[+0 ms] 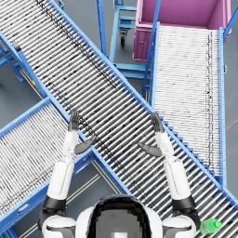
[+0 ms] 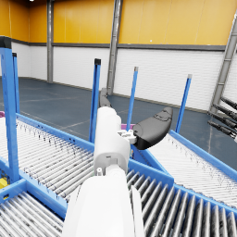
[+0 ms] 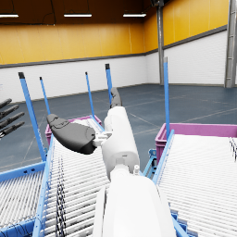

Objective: Pick up the oil and place it on the left assembly line, put the cola on the right, and keep Sprite still

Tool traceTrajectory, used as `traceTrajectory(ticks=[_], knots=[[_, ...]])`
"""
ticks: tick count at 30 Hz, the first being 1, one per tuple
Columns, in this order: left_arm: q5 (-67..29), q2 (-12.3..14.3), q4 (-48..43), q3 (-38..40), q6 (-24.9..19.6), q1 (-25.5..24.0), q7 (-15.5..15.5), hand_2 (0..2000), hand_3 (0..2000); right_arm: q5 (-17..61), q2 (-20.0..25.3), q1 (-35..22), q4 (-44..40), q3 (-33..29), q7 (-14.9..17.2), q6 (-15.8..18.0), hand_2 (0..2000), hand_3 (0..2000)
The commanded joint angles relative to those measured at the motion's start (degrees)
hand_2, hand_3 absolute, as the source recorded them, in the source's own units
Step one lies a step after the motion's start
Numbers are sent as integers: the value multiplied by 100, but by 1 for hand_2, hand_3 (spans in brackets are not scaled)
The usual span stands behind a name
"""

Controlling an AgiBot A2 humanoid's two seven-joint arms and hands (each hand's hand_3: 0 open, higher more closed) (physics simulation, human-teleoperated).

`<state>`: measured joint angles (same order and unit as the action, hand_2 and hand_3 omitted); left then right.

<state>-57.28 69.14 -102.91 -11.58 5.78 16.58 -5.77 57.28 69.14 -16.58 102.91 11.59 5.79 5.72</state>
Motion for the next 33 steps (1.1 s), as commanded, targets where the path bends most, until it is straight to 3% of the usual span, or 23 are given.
traceTrajectory(ticks=[1, 33], knots=[[0, 0, 0, 0, 0, 0, 0, 0, 0, 0, 0, 0, 0, 0, 0, 0, 0, 0], [0, 0, 0, 0, 0, 0, 0, 0, 0, 0, 0, 0, 0, 0, 0, 0, 0, 0]])
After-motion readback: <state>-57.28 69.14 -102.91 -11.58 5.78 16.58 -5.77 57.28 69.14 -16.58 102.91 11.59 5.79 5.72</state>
